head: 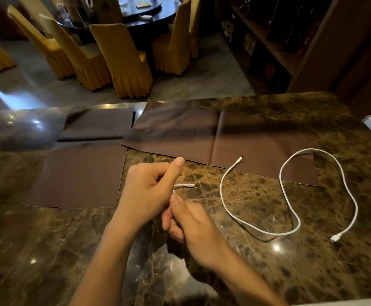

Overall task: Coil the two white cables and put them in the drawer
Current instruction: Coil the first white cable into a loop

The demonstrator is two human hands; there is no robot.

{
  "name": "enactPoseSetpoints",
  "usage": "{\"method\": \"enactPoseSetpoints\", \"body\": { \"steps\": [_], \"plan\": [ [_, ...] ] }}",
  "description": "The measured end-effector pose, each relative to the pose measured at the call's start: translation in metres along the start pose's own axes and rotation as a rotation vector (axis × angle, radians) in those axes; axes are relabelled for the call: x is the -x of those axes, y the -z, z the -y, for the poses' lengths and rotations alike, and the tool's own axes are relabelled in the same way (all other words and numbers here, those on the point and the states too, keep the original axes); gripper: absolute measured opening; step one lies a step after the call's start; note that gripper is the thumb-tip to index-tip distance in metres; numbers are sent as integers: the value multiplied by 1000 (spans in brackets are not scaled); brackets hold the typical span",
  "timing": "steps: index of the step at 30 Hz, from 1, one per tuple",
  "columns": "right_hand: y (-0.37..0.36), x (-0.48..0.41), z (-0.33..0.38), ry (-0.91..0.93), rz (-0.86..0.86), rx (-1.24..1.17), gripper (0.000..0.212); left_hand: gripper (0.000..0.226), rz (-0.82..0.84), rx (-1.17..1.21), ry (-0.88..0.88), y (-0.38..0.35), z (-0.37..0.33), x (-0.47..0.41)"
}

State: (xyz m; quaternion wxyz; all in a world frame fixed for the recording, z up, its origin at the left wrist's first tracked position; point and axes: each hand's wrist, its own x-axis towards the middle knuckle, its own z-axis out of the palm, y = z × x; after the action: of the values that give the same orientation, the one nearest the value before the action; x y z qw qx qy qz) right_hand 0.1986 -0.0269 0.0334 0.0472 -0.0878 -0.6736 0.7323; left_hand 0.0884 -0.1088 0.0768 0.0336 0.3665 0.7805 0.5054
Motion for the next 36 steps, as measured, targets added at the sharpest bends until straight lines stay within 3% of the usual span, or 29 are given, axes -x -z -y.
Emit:
{"method": "enactPoseSetpoints", "body": {
  "steps": [6, 13, 17, 23, 30, 36],
  "plan": [
    [3, 1, 5, -31, 14, 23, 58, 62, -4, -28, -11, 1, 5, -2],
    [6, 8, 30, 0, 67, -351, 49, 57, 9, 305, 130, -31, 18, 9],
    [13, 6, 52, 31, 86, -574, 48, 65, 117, 461, 184, -47, 15, 29],
    [33, -8, 76, 93, 152, -801, 47, 40, 12, 696, 178, -59, -6, 40],
    [47, -26, 87, 124, -2, -746, 49, 48, 62, 385, 221, -63, -28, 54],
    [49, -38, 66, 131, -125, -417, 49, 45, 102, 193, 159, -53, -33, 53]
  ]
}}
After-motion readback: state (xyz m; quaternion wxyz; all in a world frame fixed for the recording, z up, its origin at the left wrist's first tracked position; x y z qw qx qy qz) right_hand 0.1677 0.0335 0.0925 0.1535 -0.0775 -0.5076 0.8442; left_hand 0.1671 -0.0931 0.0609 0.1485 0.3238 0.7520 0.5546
